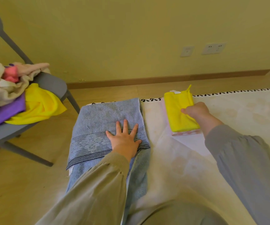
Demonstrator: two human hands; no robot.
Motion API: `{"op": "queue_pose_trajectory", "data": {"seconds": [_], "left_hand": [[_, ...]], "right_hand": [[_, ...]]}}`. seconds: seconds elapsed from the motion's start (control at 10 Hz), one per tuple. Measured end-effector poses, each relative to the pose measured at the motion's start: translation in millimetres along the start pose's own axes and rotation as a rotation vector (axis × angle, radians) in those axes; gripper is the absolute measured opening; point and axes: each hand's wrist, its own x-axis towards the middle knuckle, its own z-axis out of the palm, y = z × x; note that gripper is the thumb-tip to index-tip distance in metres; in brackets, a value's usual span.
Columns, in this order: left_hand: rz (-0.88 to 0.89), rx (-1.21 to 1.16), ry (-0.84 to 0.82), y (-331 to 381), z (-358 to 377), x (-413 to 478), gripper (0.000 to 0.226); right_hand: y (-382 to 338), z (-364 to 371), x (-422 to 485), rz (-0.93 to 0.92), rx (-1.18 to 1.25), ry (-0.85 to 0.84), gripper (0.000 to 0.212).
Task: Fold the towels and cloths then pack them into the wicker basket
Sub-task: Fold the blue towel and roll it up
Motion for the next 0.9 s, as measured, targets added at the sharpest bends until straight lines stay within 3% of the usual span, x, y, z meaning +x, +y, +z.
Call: {"op": "queue_pose_trajectory", "data": {"seconds": [0.1, 0.2, 0.3, 0.4, 0.5, 0.6, 0.7, 0.8, 0.9], "left_hand": [[-0.003, 0.011, -0.002, 1, -1, 0, 0.065], [-0.003, 0.015, 0.003, 2, -1, 0, 0.065], [-0.007, 0.016, 0.010, 1, 0, 0, 0.065], [-0.002, 0.015, 0.008, 2, -1, 0, 0.065], [0.004, 0.014, 0.016, 2, -1, 1, 0.065], [0.016, 0.003, 0.038, -1, 2, 2, 0.065], [0.055, -0.035, 0.077, -2, 9, 0, 0.066], [0.144, -0.127, 0.116, -15, 13, -1, 0.074], [0.276, -0.210, 0.142, -44, 15, -7, 0.072]], "right_hand": [[5, -6, 1, -0.027, -0.075, 0.110, 0.035], [7, -4, -2, 0.008, -0.187, 0.251, 0.045], [8, 9, -7, -0.134, -0.393, 0.413, 0.055], [9, 29, -13, -0.413, -0.517, 0.412, 0.060], [15, 44, -15, -0.514, -0.706, 0.225, 0.060], [18, 43, -14, -0.462, -0.794, 0.158, 0.062], [5, 49, -34, -0.448, -0.830, 0.218, 0.059], [-14, 80, -80, -0.560, -0.573, 0.263, 0.053], [-34, 108, -118, -0.310, -0.124, 0.153, 0.039]]}}
